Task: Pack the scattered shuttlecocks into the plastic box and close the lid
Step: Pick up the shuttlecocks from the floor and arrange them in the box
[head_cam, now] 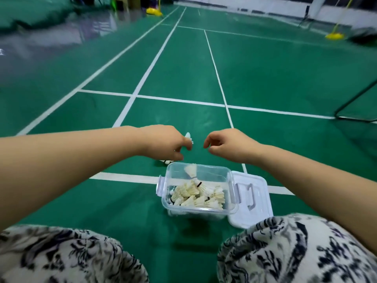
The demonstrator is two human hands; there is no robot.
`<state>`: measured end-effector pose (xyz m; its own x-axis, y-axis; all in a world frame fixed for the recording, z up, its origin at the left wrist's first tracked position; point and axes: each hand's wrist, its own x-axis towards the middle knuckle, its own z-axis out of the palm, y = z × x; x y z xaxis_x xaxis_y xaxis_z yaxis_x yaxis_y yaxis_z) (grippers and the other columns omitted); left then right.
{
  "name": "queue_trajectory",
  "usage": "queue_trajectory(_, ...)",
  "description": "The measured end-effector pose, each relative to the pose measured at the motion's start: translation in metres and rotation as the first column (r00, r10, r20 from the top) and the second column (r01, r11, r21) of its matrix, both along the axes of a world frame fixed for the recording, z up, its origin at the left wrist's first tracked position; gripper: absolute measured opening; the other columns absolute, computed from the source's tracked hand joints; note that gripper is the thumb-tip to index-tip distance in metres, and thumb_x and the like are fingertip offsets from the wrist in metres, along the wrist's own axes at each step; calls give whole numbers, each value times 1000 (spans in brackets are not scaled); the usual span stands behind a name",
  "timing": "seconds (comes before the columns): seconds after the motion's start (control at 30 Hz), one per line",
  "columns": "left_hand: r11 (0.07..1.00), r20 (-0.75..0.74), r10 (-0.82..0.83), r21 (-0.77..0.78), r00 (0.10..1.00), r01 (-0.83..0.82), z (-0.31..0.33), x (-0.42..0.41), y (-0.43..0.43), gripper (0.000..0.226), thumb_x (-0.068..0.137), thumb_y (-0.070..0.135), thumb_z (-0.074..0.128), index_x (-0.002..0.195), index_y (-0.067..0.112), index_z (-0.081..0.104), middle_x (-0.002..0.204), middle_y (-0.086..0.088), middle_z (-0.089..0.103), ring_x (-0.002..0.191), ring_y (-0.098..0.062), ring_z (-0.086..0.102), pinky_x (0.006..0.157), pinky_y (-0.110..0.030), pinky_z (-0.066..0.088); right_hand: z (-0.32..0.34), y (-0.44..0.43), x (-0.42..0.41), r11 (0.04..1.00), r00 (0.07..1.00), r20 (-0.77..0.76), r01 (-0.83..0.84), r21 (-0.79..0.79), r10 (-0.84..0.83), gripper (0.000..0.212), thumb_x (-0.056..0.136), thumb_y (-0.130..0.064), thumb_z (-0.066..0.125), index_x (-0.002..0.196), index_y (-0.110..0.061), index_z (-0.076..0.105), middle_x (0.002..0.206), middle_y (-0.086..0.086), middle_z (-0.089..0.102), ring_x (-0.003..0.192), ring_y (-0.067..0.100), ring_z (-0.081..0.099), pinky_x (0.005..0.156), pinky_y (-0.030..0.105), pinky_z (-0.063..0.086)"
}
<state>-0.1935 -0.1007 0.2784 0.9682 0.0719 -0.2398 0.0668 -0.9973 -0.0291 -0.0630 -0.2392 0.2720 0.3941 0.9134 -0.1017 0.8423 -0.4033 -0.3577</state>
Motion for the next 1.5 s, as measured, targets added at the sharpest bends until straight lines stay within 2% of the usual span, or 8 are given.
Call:
queue_trajectory(0.2,993,-27,116,-9,993,-117,-10,-8,27,34,90,32,51,123,24,49,107,3,66,95,-21,56,78,-28,44,1,27,12,999,998,46,-33,10,32,20,86,-18,53,99,-20,68,79,-8,55,75,12,49,58,20,35)
queue_trajectory(0.47,964,105,257,-100,961,-247,-57,24,77,26,91,25,45,114,28,57,95,4,67,75,-14,41,67,-25,37,-48,104,46,983,985,55,-160,-90,165,24,87,-20,50,104,-18,67,88,-3,58,82,12,47,71,20,33)
queue_trajectory(0.6,923,145,380,-131,914,-363,-94,59,117,30,89,20,42,113,28,58,66,6,52,71,-17,39,62,-26,33,-85,171,70,966,973,57,-213,-146,224,25,86,-24,50,106,-19,66,104,4,68,92,21,56,77,26,44)
queue_trajectory(0.87,815,238,577,-228,781,-533,-180,130,179,24,88,15,41,105,13,57,99,-16,63,90,-34,55,62,-32,32,-193,278,112,980,995,5,-99,-170,101,19,83,-20,46,87,-9,61,98,14,66,91,33,58,66,29,40)
queue_trajectory(0.97,725,213,682,-324,700,-608,-207,129,194,29,87,17,44,114,15,53,113,-11,55,98,-32,53,72,-35,39,-227,295,119,981,999,-46,-13,-192,4,33,83,-36,52,107,-15,59,109,11,63,105,31,57,80,35,47)
queue_trajectory(1.13,633,200,770,-363,607,-684,-245,114,215,42,85,18,49,126,16,45,132,-8,39,110,-30,47,85,-40,43,-279,322,122,946,995,-96,-2,-325,-31,93,68,-65,65,143,-41,16,154,9,10,135,39,22,104,49,33)
queue_trajectory(1.27,619,175,781,-339,599,-708,-268,101,216,47,82,21,54,128,14,43,137,-10,34,111,-31,44,87,-44,44,-318,340,116,918,989,-148,-32,-394,-29,114,60,-65,70,142,-47,-7,155,2,-23,142,40,-6,108,56,27)
queue_trajectory(1.5,655,194,750,-350,632,-670,-290,99,209,50,77,17,58,125,12,46,136,-16,37,106,-34,47,83,-46,46,-339,355,110,851,990,-142,-60,-522,-18,95,64,-56,69,140,-42,15,154,3,-9,137,38,8,101,63,29)
